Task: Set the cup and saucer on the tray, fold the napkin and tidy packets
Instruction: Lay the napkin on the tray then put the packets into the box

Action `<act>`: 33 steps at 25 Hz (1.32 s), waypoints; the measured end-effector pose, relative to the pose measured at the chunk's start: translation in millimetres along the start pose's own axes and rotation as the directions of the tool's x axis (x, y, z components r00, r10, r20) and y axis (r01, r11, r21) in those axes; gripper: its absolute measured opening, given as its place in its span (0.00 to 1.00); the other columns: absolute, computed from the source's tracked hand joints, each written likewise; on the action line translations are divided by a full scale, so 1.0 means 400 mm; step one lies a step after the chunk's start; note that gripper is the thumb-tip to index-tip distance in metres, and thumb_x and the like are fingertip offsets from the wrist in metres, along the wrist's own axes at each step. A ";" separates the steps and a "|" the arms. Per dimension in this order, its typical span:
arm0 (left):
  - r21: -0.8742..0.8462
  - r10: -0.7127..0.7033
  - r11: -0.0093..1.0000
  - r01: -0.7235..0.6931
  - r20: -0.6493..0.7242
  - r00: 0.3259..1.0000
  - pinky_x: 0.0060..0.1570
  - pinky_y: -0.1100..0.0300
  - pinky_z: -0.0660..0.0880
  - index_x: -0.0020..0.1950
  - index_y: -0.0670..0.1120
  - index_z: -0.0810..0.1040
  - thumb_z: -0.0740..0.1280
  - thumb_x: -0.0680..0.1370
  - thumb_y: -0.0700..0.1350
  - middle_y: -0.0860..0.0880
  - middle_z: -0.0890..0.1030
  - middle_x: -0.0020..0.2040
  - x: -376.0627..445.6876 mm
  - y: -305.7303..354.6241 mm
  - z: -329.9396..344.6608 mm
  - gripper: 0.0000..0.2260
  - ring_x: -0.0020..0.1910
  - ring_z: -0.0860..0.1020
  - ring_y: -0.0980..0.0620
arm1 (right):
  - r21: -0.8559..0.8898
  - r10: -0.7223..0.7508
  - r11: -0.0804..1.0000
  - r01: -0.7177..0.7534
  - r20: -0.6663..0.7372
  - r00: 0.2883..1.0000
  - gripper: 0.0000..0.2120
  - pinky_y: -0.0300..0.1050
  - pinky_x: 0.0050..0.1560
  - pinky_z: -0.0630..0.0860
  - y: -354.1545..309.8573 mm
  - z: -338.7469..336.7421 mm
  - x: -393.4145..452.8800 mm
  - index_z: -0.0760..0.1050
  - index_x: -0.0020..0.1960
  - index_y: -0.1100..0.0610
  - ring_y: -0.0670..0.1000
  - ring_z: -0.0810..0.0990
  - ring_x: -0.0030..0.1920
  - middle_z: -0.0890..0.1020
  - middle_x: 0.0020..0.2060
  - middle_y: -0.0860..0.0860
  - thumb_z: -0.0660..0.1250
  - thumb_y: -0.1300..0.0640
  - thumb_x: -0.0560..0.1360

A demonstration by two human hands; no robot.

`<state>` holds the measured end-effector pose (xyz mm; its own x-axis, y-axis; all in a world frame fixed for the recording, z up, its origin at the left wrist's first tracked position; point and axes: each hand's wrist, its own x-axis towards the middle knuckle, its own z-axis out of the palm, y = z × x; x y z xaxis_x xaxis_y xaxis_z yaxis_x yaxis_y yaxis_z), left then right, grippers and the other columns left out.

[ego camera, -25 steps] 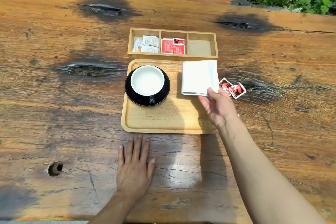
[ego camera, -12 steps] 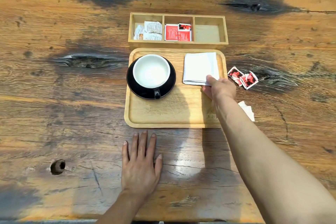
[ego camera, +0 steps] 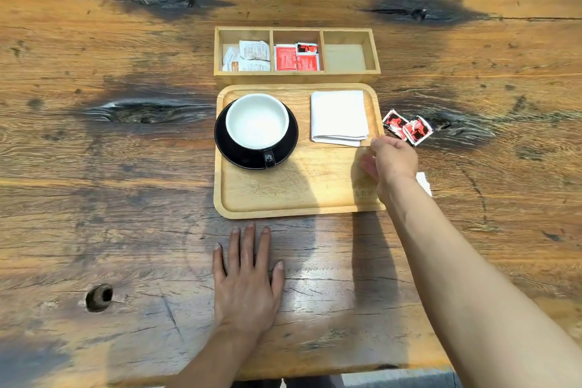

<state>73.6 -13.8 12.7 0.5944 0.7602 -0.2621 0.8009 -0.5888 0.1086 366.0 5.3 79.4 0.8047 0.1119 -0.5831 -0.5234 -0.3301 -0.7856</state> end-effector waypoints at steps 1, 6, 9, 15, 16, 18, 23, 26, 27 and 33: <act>-0.001 0.001 1.000 -0.001 -0.002 1.000 0.72 0.40 0.53 0.76 0.47 0.63 0.53 0.78 0.57 0.43 0.67 0.75 -0.001 0.000 0.001 0.28 0.75 0.64 0.41 | -0.010 -0.007 1.000 0.007 0.001 1.000 0.11 0.49 0.48 0.82 0.001 -0.018 -0.001 0.77 0.57 0.58 0.52 0.82 0.39 0.83 0.44 0.53 0.66 0.61 0.75; 0.006 0.005 1.000 -0.005 -0.020 1.000 0.72 0.40 0.53 0.76 0.47 0.63 0.52 0.78 0.58 0.42 0.67 0.75 -0.003 0.004 -0.004 0.28 0.74 0.64 0.40 | -0.122 -0.086 0.989 0.088 0.022 0.996 0.09 0.51 0.51 0.81 -0.006 -0.106 0.023 0.77 0.56 0.56 0.53 0.84 0.45 0.84 0.46 0.54 0.65 0.61 0.76; 0.001 0.014 1.000 -0.014 -0.026 1.000 0.72 0.39 0.54 0.76 0.46 0.63 0.51 0.79 0.58 0.42 0.67 0.75 -0.006 0.007 -0.007 0.28 0.75 0.63 0.41 | -0.262 -0.203 0.943 0.207 0.042 0.978 0.08 0.52 0.53 0.81 -0.012 -0.154 0.058 0.78 0.53 0.53 0.50 0.83 0.43 0.83 0.42 0.49 0.65 0.59 0.76; -0.113 -0.013 0.994 -0.002 -0.138 0.990 0.74 0.44 0.52 0.70 0.46 0.73 0.52 0.79 0.57 0.44 0.72 0.72 -0.016 0.039 -0.037 0.25 0.75 0.63 0.43 | -0.599 -0.427 0.646 0.472 0.229 0.875 0.12 0.53 0.59 0.76 -0.016 -0.233 0.149 0.78 0.58 0.49 0.55 0.82 0.54 0.84 0.54 0.51 0.63 0.54 0.76; -0.134 -0.005 0.991 -0.021 -0.185 0.983 0.73 0.45 0.54 0.66 0.45 0.76 0.53 0.79 0.56 0.44 0.76 0.68 -0.009 0.063 -0.048 0.24 0.73 0.66 0.43 | -0.671 -0.470 0.527 0.522 0.282 0.837 0.12 0.50 0.58 0.76 -0.020 -0.244 0.160 0.78 0.59 0.49 0.55 0.81 0.54 0.84 0.55 0.51 0.62 0.53 0.77; -0.177 0.032 0.981 -0.084 -0.278 0.960 0.70 0.47 0.57 0.62 0.45 0.78 0.55 0.79 0.54 0.45 0.79 0.63 0.020 0.136 -0.073 0.20 0.68 0.69 0.44 | -0.746 -0.527 0.307 0.591 0.384 0.758 0.13 0.48 0.53 0.75 -0.033 -0.259 0.185 0.77 0.60 0.48 0.58 0.81 0.53 0.84 0.54 0.52 0.61 0.54 0.77; -0.213 0.224 0.929 -0.303 -0.328 0.918 0.72 0.49 0.59 0.63 0.47 0.77 0.66 0.76 0.49 0.46 0.79 0.63 0.138 0.389 -0.112 0.17 0.68 0.70 0.44 | -0.670 -0.457 -0.006 0.742 0.662 0.594 0.19 0.51 0.59 0.74 -0.078 -0.279 0.281 0.74 0.65 0.50 0.58 0.75 0.63 0.79 0.63 0.53 0.60 0.62 0.76; -0.172 0.373 0.890 -0.422 -0.256 0.892 0.71 0.46 0.60 0.67 0.48 0.72 0.68 0.75 0.48 0.46 0.76 0.67 0.208 0.499 -0.118 0.20 0.70 0.70 0.42 | -0.570 -0.357 -0.110 0.814 0.787 0.503 0.26 0.53 0.70 0.64 -0.109 -0.274 0.335 0.69 0.70 0.51 0.56 0.64 0.71 0.71 0.70 0.53 0.61 0.67 0.73; -0.160 0.419 0.876 -0.455 -0.214 0.883 0.73 0.45 0.57 0.69 0.48 0.69 0.67 0.76 0.47 0.45 0.74 0.69 0.230 0.526 -0.116 0.22 0.71 0.68 0.42 | -0.550 -0.307 -0.132 0.825 0.814 0.493 0.29 0.55 0.72 0.61 -0.122 -0.270 0.352 0.67 0.72 0.52 0.56 0.61 0.73 0.67 0.73 0.53 0.60 0.68 0.72; -0.037 0.438 0.897 -0.440 -0.049 0.897 0.73 0.43 0.36 0.76 0.49 0.56 0.59 0.80 0.43 0.44 0.59 0.78 0.350 0.608 -0.112 0.25 0.78 0.51 0.43 | -0.481 0.000 -0.265 0.836 0.867 0.498 0.43 0.55 0.74 0.56 -0.198 -0.207 0.420 0.49 0.77 0.45 0.54 0.48 0.77 0.46 0.79 0.48 0.61 0.68 0.69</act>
<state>354.7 -38.4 45.3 0.8881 0.4378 -0.1404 0.4596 -0.8526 0.2487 566.1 -27.4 60.8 0.1581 0.8686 -0.4696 0.9460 -0.2695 -0.1800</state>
